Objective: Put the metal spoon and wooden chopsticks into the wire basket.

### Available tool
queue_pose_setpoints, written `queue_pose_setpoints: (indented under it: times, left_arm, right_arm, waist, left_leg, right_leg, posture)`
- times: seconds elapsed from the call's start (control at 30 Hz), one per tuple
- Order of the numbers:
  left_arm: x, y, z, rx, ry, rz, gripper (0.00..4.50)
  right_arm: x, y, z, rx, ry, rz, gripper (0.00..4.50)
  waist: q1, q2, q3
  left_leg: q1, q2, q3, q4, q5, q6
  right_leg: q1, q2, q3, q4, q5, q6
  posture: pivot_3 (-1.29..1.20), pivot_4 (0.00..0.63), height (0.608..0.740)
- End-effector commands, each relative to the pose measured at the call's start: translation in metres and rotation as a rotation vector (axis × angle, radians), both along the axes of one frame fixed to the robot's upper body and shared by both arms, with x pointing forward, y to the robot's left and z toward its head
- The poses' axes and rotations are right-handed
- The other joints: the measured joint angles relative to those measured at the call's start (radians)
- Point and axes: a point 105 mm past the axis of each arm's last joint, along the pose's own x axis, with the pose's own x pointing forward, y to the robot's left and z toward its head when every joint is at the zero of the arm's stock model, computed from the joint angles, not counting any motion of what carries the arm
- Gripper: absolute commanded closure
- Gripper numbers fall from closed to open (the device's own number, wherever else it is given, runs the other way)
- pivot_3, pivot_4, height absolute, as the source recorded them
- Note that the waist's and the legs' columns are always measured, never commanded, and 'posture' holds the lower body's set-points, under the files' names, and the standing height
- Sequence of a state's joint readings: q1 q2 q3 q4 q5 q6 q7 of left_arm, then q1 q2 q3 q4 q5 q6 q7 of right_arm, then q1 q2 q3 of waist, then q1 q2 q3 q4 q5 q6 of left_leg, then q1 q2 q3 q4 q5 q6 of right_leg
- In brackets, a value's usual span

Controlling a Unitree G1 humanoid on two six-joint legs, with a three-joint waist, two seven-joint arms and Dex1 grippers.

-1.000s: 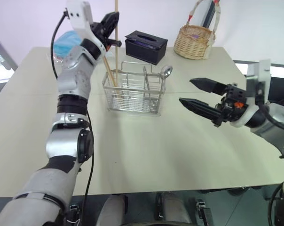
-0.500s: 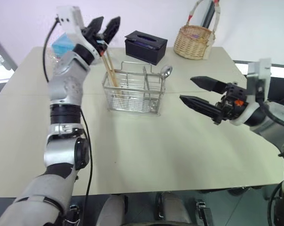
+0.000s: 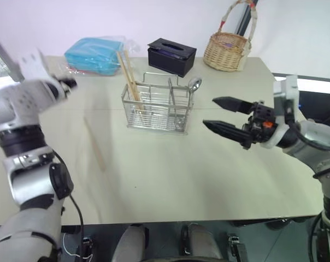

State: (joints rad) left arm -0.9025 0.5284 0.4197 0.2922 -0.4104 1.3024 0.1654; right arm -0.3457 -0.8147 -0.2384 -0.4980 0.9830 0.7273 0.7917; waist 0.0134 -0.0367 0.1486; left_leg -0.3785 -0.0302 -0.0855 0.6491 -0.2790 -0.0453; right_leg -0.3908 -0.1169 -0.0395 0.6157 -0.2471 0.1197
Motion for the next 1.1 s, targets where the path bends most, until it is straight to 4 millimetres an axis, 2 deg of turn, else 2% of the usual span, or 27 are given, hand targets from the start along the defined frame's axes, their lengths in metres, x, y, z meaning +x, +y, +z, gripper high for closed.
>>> queue_pose_setpoints:
  times: [0.03,0.13,0.23,0.43,0.53,0.57,0.67,0.73,0.9,0.97,1.1]
  left_arm:
    - [-0.004,0.0,-0.01,0.005,0.035,0.01,0.8]
    - [-0.003,-0.008,-0.035,-0.017,0.091,0.001,0.8]
    - [0.007,-0.018,-0.056,-0.026,0.131,-0.009,0.8]
    - [0.017,-0.024,-0.077,-0.045,0.175,-0.003,0.8]
    - [0.021,-0.025,-0.08,-0.049,0.177,0.0,1.58]
    - [0.021,-0.025,-0.081,-0.051,0.179,0.001,2.04]
    - [0.023,-0.025,-0.08,-0.056,0.181,0.003,3.6]
    - [0.024,-0.024,-0.077,-0.053,0.174,0.008,4.47]
    - [0.024,-0.022,-0.073,-0.052,0.162,0.017,4.47]
    - [0.027,-0.018,-0.066,-0.015,0.123,0.021,4.47]
    - [0.041,-0.001,-0.015,0.068,-0.099,0.055,4.47]
  right_arm:
    - [-0.008,0.003,0.006,-0.029,-0.049,0.036,0.57]
    - [-0.009,0.003,0.007,-0.013,-0.043,0.035,0.57]
    - [-0.01,0.005,0.006,-0.002,-0.034,0.031,0.57]
    - [-0.011,0.006,0.004,0.006,-0.035,0.011,0.57]
    - [-0.013,0.008,0.004,0.013,-0.04,-0.002,0.57]
    - [-0.013,0.008,0.004,0.015,-0.04,-0.004,0.57]
    - [-0.014,0.008,0.003,0.03,-0.038,-0.018,0.57]
    - [-0.013,0.008,0.002,0.029,-0.038,-0.024,0.57]
    - [-0.011,0.009,0.004,0.032,-0.044,-0.023,0.57]
    - [-0.011,0.009,0.005,0.031,-0.05,-0.019,0.57]
    - [-0.006,0.008,0.009,0.034,-0.069,-0.028,0.57]
  waist:
    - [-0.001,0.0,0.0]
    - [0.0,0.0,0.0]
    - [0.001,0.0,0.0]
    - [0.002,0.004,-0.002]
    - [0.004,0.007,-0.004]
    - [0.004,0.007,-0.004]
    - [0.009,0.007,-0.004]
    - [0.017,0.007,-0.004]
    - [0.027,0.007,-0.004]
    - [0.026,0.007,-0.004]
    - [0.025,0.003,-0.001]
  left_leg:
    - [0.0,0.0,0.0,0.0,0.0,0.0]
    - [0.0,0.0,0.0,-0.001,0.0,0.0]
    - [0.0,0.0,0.0,0.0,0.0,-0.001]
    - [0.003,0.0,0.001,0.0,0.0,-0.001]
    - [0.003,0.002,0.001,0.0,0.0,-0.001]
    - [0.003,0.002,0.001,0.0,0.0,-0.001]
    - [0.003,0.002,0.001,0.0,0.0,-0.001]
    - [0.003,0.002,0.001,0.0,0.0,-0.001]
    - [0.003,0.002,0.001,0.0,0.0,-0.001]
    - [0.003,0.002,0.001,-0.001,0.0,-0.001]
    - [0.002,0.002,0.001,-0.001,0.0,-0.001]
  right_leg:
    - [0.0,0.0,0.0,0.0,0.0,0.0]
    - [-0.001,-0.001,0.0,0.0,0.0,0.0]
    - [-0.001,-0.002,0.001,0.0,0.0,0.0]
    - [0.002,-0.002,0.001,0.0,0.0,0.0]
    - [0.002,-0.002,0.001,0.0,0.0,0.0]
    - [0.002,-0.002,0.001,0.0,0.0,0.0]
    - [0.002,-0.002,0.001,0.0,0.0,0.0]
    - [0.002,-0.003,0.001,0.0,0.0,0.0]
    - [0.002,-0.003,0.001,0.0,0.0,0.0]
    - [0.002,-0.003,0.001,0.0,0.0,0.0]
    - [0.0,-0.002,0.001,0.0,0.0,0.0]
  posture:
    - [0.0,0.15,0.661]
    - [0.0,0.15,0.661]
    - [0.0,0.15,0.661]
    - [0.0,0.15,0.661]
    - [0.0,0.15,0.661]
    - [0.0,0.15,0.661]
    - [0.0,0.15,0.661]
    - [0.0,0.15,0.661]
    - [0.0,0.15,0.661]
    - [0.0,0.15,0.661]
    - [0.0,0.15,0.661]
